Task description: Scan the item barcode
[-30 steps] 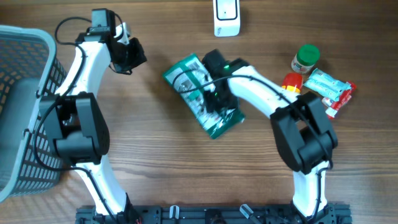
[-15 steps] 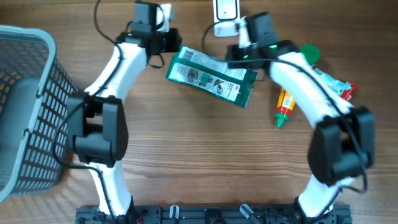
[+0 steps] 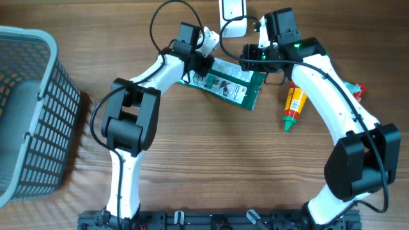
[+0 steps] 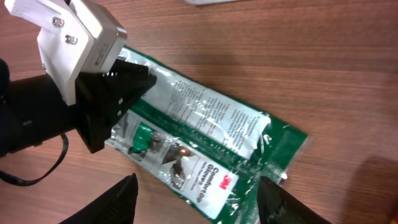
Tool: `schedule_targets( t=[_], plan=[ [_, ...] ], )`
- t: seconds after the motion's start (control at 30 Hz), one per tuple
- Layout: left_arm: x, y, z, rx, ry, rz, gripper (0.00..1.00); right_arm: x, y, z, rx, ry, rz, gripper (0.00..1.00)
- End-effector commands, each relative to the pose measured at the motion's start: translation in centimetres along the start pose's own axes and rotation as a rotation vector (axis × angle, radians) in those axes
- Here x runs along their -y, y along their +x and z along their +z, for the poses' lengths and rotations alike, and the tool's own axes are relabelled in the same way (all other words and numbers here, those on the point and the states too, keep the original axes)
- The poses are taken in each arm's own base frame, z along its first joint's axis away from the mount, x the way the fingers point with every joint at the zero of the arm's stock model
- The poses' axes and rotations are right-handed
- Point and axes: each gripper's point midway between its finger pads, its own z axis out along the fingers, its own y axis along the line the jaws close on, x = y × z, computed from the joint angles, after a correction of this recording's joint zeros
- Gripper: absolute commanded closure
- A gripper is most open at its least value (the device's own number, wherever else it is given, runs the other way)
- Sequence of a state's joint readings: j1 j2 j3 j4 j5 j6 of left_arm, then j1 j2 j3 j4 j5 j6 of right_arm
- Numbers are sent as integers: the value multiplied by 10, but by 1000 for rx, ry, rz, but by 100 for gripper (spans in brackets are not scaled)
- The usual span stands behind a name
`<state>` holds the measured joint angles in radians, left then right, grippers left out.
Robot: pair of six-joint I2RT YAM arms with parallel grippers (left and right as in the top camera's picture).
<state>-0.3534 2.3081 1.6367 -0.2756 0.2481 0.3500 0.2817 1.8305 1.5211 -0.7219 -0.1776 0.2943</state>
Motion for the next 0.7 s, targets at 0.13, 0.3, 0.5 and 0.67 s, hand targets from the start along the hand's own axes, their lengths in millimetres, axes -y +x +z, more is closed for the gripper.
schedule_targets(
  t=[0.13, 0.3, 0.5, 0.67],
  plan=[
    [-57, 107, -19, -327, -235, -651, 96, -18, 50, 12, -225, -66, 176, 39],
    [-11, 160, -50, -621, -134, -889, 96, -34, 75, 52, -320, -130, 218, 39],
    [41, 144, -58, -688, 126, -1134, 96, -43, 122, 111, -520, -213, 381, 41],
    [45, 142, -60, -693, 151, -1144, 96, -50, 99, 132, -415, -278, 351, 43]
  ],
)
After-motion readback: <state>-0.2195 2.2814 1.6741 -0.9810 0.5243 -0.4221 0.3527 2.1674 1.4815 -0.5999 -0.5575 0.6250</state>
